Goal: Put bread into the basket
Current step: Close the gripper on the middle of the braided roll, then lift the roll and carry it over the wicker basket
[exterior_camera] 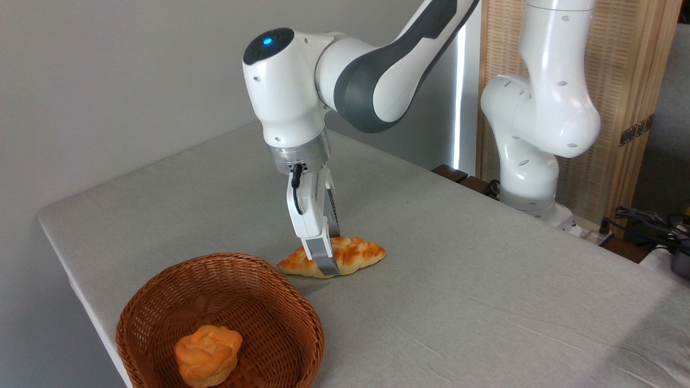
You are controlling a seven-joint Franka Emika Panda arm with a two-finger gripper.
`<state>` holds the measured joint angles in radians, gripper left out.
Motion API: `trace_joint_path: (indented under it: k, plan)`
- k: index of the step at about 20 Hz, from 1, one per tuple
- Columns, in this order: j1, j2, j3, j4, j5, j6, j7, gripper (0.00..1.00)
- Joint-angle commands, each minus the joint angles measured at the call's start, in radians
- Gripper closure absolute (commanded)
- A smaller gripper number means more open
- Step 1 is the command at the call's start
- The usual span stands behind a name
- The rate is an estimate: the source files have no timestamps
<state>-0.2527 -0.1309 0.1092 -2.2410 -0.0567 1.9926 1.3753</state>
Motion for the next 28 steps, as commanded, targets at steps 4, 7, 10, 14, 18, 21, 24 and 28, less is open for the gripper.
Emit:
trace_joint_path:
  k: [4,7,10,14,18,21,24,28]
  plan:
    - [-0.006,0.013,0.004,-0.005,0.006,0.014,0.021,0.00]
    - [-0.008,0.025,0.004,-0.006,0.006,0.012,0.016,0.03]
    - [-0.008,0.027,0.004,-0.005,0.006,0.006,0.022,0.53]
    - [-0.008,0.027,0.004,-0.005,0.006,0.006,0.021,0.67]
    - [-0.007,0.027,0.004,-0.003,0.006,0.006,0.021,0.67]
    - [-0.008,0.025,0.004,-0.002,0.006,0.006,0.021,0.66]
    - [-0.006,0.017,0.006,0.000,0.006,-0.005,0.019,0.66]
    - [-0.005,0.004,0.009,0.030,0.005,-0.052,0.016,0.64]
